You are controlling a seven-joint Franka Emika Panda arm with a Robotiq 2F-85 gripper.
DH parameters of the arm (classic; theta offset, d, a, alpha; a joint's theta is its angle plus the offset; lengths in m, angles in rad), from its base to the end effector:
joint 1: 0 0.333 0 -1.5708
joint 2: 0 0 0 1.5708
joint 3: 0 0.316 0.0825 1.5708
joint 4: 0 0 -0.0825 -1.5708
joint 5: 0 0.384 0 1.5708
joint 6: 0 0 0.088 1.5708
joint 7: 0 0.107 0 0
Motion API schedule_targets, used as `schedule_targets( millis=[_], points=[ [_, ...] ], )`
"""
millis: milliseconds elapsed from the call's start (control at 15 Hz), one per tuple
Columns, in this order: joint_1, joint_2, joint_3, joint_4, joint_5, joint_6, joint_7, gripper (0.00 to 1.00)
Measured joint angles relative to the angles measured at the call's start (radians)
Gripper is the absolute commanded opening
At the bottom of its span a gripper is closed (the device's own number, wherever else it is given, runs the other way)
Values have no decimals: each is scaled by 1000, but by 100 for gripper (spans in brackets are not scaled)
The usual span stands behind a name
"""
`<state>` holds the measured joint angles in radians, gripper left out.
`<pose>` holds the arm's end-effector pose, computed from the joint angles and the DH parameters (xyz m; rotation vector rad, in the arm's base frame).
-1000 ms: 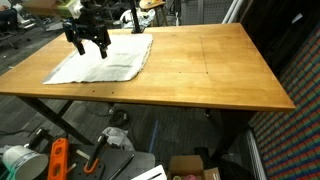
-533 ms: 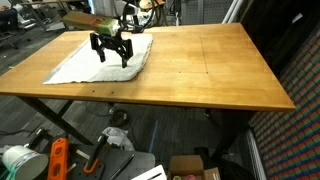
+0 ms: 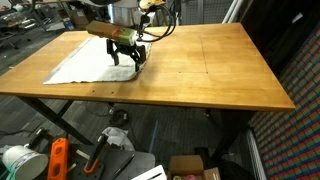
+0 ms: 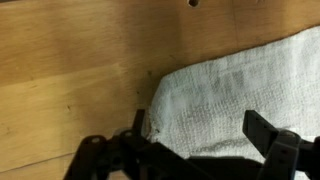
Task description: Fold the cloth
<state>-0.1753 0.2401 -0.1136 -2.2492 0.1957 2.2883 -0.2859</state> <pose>0.4988 -0.1444 0.2438 -2.9661 0.2169 0.2367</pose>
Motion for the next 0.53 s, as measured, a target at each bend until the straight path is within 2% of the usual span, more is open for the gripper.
schedule_targets(
  millis=[267, 333, 400, 533],
  points=[
    [-9, 42, 0, 25, 0, 24, -4, 100],
    [-10, 51, 0, 31, 0, 28, -5, 94],
    [-10, 59, 1, 35, 0, 34, -6, 74],
    [-14, 73, 4, 44, 0, 35, -27, 58]
  ],
)
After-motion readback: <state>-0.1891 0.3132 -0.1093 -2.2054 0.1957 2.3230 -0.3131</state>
